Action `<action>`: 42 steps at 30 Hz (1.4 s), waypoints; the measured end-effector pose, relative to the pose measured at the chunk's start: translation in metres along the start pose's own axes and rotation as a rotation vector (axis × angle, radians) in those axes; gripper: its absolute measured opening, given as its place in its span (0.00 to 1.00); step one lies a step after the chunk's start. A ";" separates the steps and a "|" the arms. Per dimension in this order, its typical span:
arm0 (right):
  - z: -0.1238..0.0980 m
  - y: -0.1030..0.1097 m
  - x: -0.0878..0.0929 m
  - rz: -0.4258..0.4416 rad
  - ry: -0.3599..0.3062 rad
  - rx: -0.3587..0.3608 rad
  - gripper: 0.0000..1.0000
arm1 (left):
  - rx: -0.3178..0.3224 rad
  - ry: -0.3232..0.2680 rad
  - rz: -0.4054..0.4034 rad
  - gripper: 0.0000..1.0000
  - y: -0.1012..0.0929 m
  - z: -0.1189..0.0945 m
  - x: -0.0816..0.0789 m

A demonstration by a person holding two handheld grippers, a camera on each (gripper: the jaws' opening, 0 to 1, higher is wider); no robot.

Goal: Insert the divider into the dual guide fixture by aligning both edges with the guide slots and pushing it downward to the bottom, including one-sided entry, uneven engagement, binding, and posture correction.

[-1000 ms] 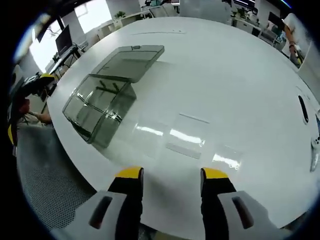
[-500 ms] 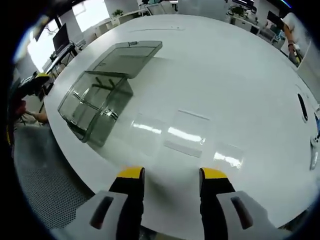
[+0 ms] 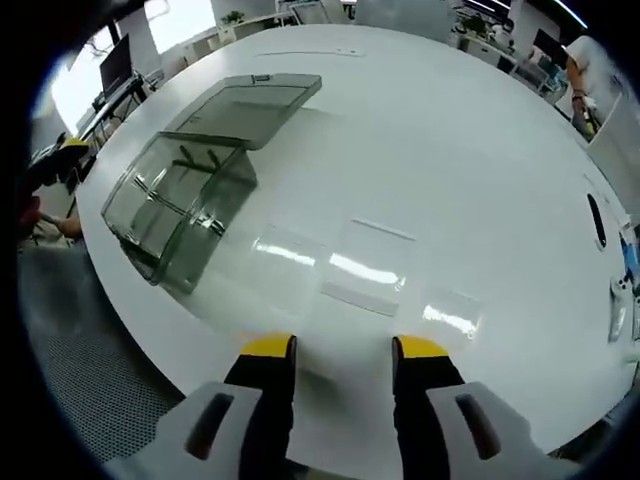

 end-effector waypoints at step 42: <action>-0.012 -0.002 -0.006 0.032 -0.060 0.016 0.28 | -0.007 -0.060 -0.023 0.95 -0.004 0.009 -0.011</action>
Point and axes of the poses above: the point that each gripper's makers call its tool centre point, and the gripper's own axes: z roughly forward along the fingers, y roughly to its left, x roughly out of its underside, the point moved 1 cm from there along -z, roughly backward along the fingers, and after that the axes turned 2 degrees about -x, right-handed, at the moved point
